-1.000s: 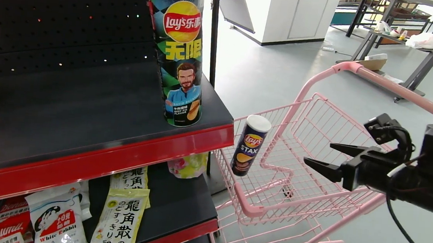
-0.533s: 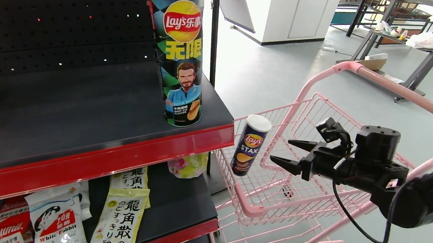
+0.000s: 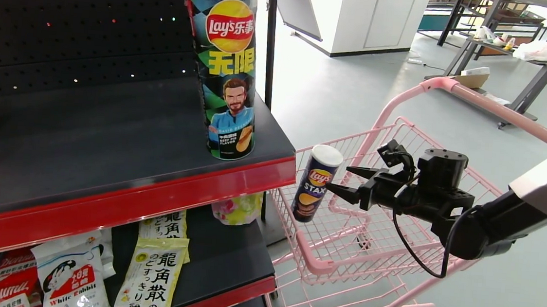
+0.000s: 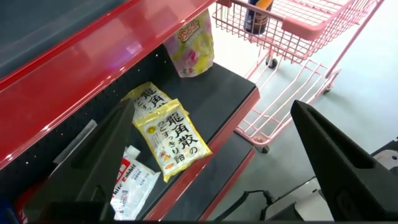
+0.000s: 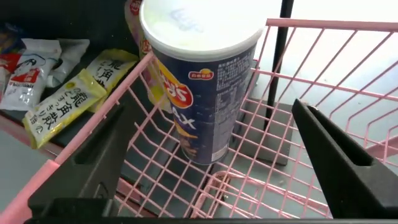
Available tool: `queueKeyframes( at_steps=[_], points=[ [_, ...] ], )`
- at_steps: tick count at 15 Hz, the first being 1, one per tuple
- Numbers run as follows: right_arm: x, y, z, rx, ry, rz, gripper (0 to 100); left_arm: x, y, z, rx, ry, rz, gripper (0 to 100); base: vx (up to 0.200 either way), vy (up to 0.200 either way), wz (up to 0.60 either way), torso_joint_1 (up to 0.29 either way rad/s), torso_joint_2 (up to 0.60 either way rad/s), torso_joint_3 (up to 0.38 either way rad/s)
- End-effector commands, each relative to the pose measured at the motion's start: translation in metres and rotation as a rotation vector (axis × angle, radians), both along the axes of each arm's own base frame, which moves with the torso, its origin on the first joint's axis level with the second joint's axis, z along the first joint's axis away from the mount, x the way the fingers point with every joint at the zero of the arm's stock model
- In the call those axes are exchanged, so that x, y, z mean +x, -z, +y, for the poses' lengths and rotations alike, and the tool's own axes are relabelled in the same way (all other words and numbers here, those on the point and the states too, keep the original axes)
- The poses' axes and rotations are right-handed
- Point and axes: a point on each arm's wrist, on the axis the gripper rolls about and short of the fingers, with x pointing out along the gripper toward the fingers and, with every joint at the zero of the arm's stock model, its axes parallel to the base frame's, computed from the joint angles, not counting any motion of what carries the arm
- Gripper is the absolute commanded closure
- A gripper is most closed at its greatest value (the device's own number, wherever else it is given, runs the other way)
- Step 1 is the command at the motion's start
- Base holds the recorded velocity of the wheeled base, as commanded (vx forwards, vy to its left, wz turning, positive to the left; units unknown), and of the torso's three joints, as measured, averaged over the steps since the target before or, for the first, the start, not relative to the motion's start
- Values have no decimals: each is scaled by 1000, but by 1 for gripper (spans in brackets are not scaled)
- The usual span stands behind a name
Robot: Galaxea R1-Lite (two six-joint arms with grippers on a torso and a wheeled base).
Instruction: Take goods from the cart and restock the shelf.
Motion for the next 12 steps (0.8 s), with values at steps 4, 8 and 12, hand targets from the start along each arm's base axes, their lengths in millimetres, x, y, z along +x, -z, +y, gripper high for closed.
queueKeyframes(
  at_steps=[4,8,12],
  points=[
    [22,12,6,11,-21,-6,0,3,-4,-1,2,0,9,0,0,0,0,0,0,0],
    [34,9,12,39,-41,-25,0,4,-1,-1,6,-5,23,0,0,0,0,0,0,0],
    [38,9,24,47,-86,-39,0,5,-1,-1,8,-9,27,0,0,0,0,0,0,0]
  ],
)
